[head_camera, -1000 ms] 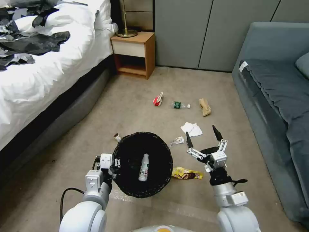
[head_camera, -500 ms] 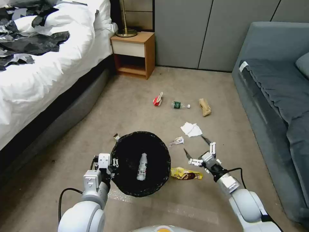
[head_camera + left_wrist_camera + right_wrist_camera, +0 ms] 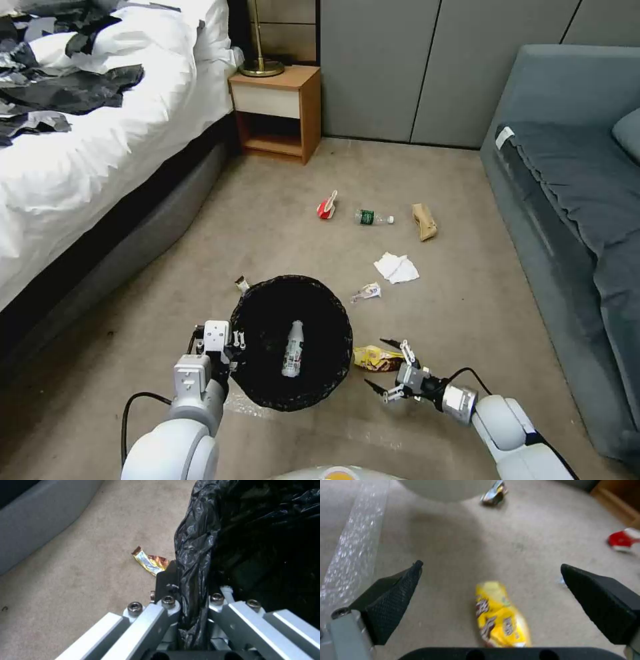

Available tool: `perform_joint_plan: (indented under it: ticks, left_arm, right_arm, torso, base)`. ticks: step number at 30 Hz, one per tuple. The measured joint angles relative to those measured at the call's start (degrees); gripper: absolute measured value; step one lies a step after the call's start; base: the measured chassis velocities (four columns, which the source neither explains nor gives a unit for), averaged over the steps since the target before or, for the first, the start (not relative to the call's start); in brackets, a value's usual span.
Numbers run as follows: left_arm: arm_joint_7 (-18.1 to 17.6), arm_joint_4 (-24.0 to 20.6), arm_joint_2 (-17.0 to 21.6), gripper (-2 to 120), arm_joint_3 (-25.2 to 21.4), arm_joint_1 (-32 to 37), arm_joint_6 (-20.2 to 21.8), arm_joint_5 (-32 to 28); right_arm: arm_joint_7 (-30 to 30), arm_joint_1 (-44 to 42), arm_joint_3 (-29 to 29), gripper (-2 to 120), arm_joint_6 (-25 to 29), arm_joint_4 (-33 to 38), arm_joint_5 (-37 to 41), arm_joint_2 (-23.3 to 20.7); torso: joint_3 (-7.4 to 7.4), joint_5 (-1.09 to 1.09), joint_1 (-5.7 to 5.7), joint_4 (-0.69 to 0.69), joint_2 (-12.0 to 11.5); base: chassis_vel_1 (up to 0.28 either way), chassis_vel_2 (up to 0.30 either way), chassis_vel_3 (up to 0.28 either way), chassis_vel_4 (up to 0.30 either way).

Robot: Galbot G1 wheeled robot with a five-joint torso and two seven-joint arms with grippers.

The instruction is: Pick up the trash bin, then pick up the garbage from the floor and place it into the trash bin.

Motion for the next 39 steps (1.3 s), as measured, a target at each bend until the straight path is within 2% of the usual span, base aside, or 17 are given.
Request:
perform_joint_plan:
  ticks: [6, 12, 32, 34, 36, 37, 39]
  left_arm:
    - [-0.4, -0.1, 0.14, 1, -0.04, 0.34, -0.26, 0.05]
    - [-0.44, -0.23, 0.18, 1, 0.0, 0.45, -0.31, 0.22]
    - [-0.48, -0.3, 0.1, 1, 0.31, 0.67, -0.56, 0.73]
    - [-0.49, -0.29, 0.04, 1, 0.31, 0.67, -0.68, 0.76]
    - [-0.54, -0.28, -0.05, 1, 0.37, 0.73, -0.85, 0.86]
    - [-0.54, -0.28, -0.05, 1, 0.37, 0.73, -0.85, 0.86]
    - [-0.55, -0.26, -0.06, 1, 0.32, 0.85, -0.94, 0.87]
  right_arm:
    - [0.11, 3.05, 0.87, 100, 1.01, -5.95, -2.55, 1.24]
    - [3.45, 6.56, 2.35, 100, 1.22, -12.09, -4.9, 1.94]
    - [7.28, 13.14, 4.15, 100, 1.54, -25.79, -7.34, 4.58]
    - [7.33, 13.96, 4.74, 96, 1.68, -28.09, -7.94, 5.22]
    - [7.35, 14.35, 5.19, 79, 1.91, -30.14, -7.86, 5.85]
    - [7.35, 14.35, 5.19, 79, 1.91, -30.14, -7.86, 5.85]
    - [7.47, 14.53, 5.68, 68, 2.06, -31.93, -7.79, 6.33]
  torso:
    - [0.0, -0.01, 0.0, 0.0, 0.0]
    - [0.0, 0.0, 0.0, 0.0, 0.0]
    - [0.0, -0.01, 0.0, 0.0, 0.0]
    - [0.0, -0.01, 0.0, 0.0, 0.0]
    - [-0.01, -0.07, 0.0, -0.03, 0.01]
    - [-0.01, -0.07, 0.0, -0.03, 0.01]
    - [-0.02, -0.06, 0.0, -0.04, 0.02]
  base:
    - [0.0, 0.0, 0.0, 0.0]
    - [0.0, 0.0, 0.0, 0.0]
    - [0.0, 0.0, 0.0, 0.0]
    - [0.0, 0.0, 0.0, 0.0]
    - [0.0, 0.0, 0.0, 0.0]
    - [0.0, 0.0, 0.0, 0.0]
    - [0.0, 0.0, 0.0, 0.0]
